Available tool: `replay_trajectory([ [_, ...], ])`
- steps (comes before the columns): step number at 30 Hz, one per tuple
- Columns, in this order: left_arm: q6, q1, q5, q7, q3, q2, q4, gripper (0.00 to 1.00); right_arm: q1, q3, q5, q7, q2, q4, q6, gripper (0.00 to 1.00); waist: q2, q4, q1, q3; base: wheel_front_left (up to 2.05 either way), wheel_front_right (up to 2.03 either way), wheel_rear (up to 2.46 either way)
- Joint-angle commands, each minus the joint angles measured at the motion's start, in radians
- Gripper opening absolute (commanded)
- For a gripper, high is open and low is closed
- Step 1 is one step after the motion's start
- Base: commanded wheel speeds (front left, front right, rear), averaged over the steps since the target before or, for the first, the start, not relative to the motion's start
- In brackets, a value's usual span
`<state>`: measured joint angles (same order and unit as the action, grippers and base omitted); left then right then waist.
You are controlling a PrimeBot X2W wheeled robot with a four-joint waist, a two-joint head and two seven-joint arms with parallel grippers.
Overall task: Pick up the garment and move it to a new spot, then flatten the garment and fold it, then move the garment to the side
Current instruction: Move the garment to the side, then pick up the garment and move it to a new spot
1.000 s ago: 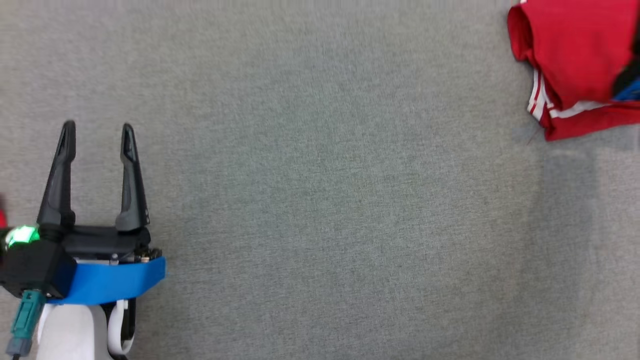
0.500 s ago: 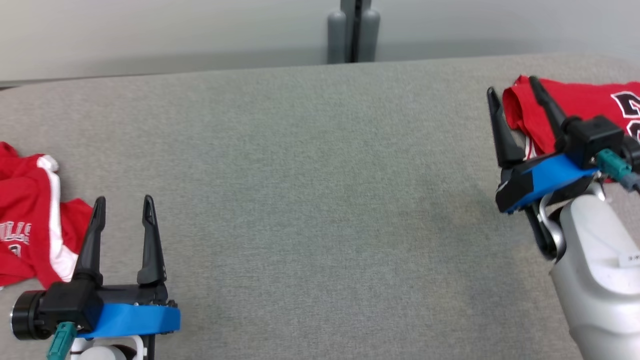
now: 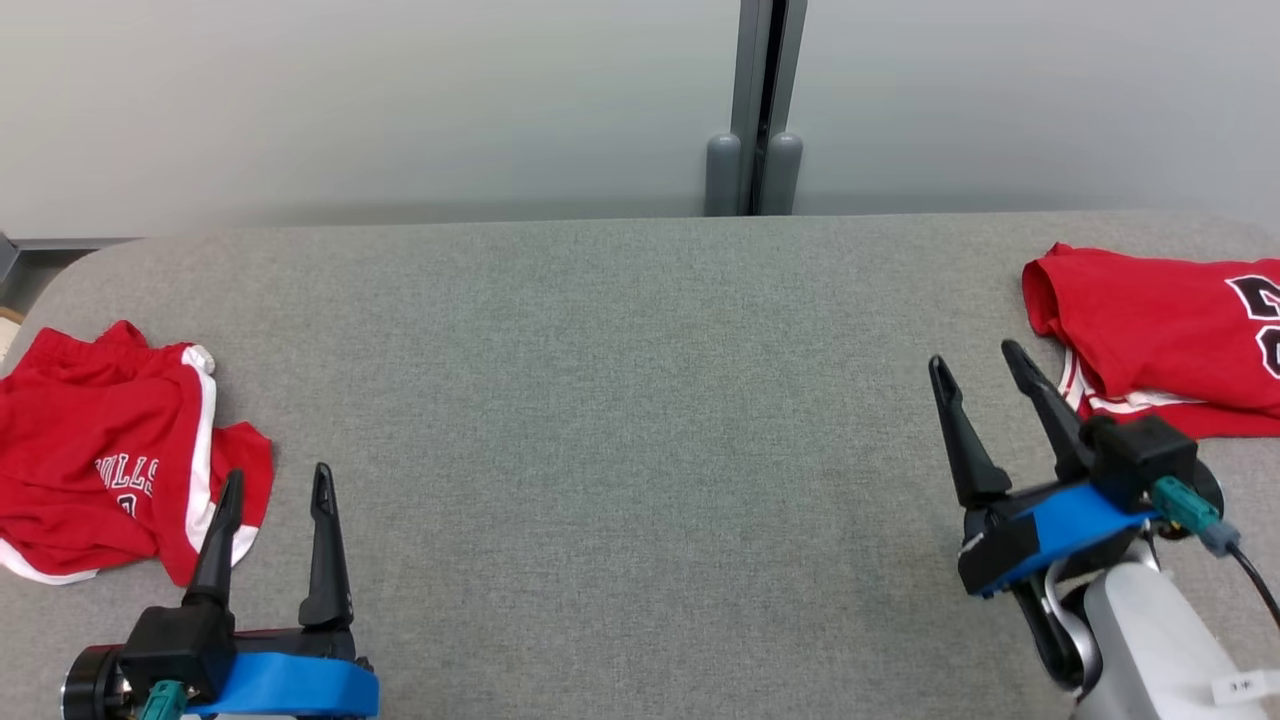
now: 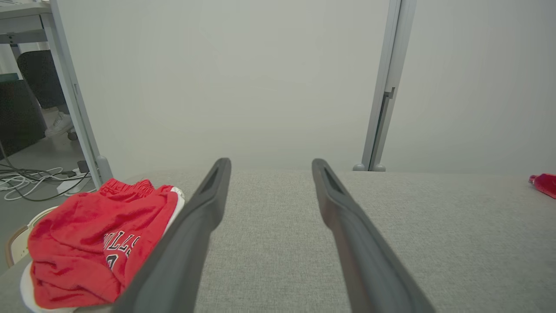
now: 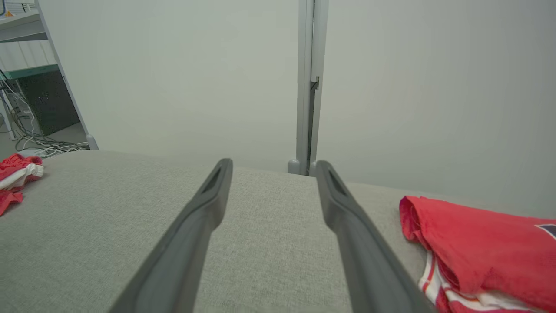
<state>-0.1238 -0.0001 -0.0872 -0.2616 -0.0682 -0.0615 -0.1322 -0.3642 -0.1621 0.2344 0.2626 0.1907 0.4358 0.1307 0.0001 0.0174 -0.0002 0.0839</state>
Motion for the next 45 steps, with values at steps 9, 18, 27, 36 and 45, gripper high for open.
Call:
replay_trajectory([
  [9, -0.006, 0.021, -0.007, -0.005, 0.01, 0.007, -0.026, 1.0, 0.184, 0.097, 0.008, 0.003, -0.059, -0.126, 0.0, 1.0, -0.0001, 0.007, 0.0002, -0.038, 0.0, 0.0, 0.0],
  [18, -0.007, 0.03, 0.001, -0.005, 0.009, 0.008, -0.026, 1.0, 0.291, 0.145, -0.032, 0.003, -0.109, -0.232, 0.0, 1.0, -0.0001, 0.014, 0.0002, -0.05, 0.0, 0.0, 0.0],
  [27, -0.003, 0.027, 0.01, -0.005, 0.014, 0.01, -0.042, 1.0, 0.377, 0.205, -0.072, 0.0, -0.138, -0.279, 0.0, 1.0, -0.0001, 0.03, 0.0002, -0.054, 0.0, 0.0, 0.0],
  [36, -0.004, 0.019, 0.018, -0.004, 0.014, 0.01, -0.055, 1.0, 0.404, 0.218, -0.049, -0.002, -0.141, -0.272, 0.0, 1.0, -0.0001, 0.035, 0.0002, -0.05, 0.0, 0.0, 0.0],
  [45, -0.004, 0.021, 0.02, -0.005, 0.01, 0.011, -0.067, 1.0, 0.405, 0.214, -0.044, -0.007, -0.141, -0.266, 0.0, 1.0, -0.0001, 0.035, 0.0002, -0.057, 0.0, 0.0, 0.0],
])
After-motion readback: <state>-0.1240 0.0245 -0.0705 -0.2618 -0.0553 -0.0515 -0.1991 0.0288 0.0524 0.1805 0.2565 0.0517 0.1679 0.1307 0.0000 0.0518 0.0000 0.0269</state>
